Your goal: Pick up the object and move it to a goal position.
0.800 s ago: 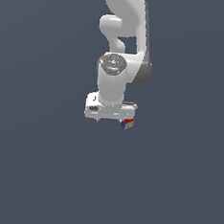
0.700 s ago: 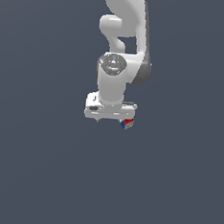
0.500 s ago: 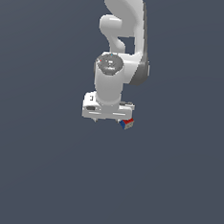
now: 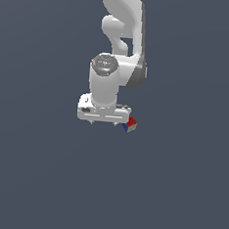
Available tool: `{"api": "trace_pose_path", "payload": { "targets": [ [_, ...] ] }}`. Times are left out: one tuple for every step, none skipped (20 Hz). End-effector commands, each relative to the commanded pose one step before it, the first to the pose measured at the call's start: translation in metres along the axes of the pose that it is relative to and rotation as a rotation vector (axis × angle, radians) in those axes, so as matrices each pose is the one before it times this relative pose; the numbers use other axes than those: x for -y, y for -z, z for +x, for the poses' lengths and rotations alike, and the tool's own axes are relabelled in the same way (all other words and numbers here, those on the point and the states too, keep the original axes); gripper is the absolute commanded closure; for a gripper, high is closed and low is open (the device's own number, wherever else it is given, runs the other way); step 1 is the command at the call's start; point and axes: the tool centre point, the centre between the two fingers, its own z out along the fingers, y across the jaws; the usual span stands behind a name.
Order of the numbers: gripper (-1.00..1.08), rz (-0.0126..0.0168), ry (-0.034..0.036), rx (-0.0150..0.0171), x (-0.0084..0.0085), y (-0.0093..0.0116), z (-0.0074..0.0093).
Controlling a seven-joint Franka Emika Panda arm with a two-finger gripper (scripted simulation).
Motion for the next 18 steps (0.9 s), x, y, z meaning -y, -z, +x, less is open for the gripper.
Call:
{"api": "trace_pose_path", "payload": {
  "targets": [
    [-0.92,0.00037,-0.00959,-0.00049,0.00188,-0.00074,-0.00046],
    [-0.92,0.00021,-0.00686,-0.00037,0.0009,-0.00046,-0.00033],
    [-0.92,0.00034,-0.00786,-0.00039,0.00117,-0.00053,-0.00041],
    [-0.92,0.00044,-0.00885,-0.00041,0.00142,-0.00061,-0.00049],
    [-0.92,0.00053,-0.00989,-0.00044,0.00163,-0.00068,-0.00058],
    [-0.92,0.00059,-0.01091,-0.00048,0.00178,-0.00075,-0.00066],
    [-0.92,0.00062,-0.01197,-0.00053,0.00191,-0.00082,-0.00075],
    [-0.92,0.00065,-0.01313,-0.00058,0.002,-0.00089,-0.00084],
    [-0.92,0.0007,-0.01416,-0.00061,0.00212,-0.00096,-0.00095],
    [-0.92,0.00077,-0.01524,-0.00064,0.00227,-0.00103,-0.00107],
    [-0.92,0.00083,-0.01632,-0.00066,0.00242,-0.0011,-0.0012],
    [-0.92,0.00089,-0.01743,-0.00069,0.00254,-0.00117,-0.00134],
    [-0.92,0.00094,-0.01856,-0.00071,0.00265,-0.00124,-0.00149],
    [-0.92,0.001,-0.0197,-0.00074,0.00275,-0.00131,-0.00165],
    [-0.92,0.00106,-0.02085,-0.00075,0.00284,-0.00138,-0.00182],
    [-0.92,0.00112,-0.02193,-0.00076,0.00293,-0.00144,-0.002],
    [-0.92,0.00114,-0.02228,-0.00075,0.00289,-0.00146,-0.00212],
    [-0.92,0.00114,-0.02231,-0.00072,0.0028,-0.00145,-0.00221]
  ]
}}
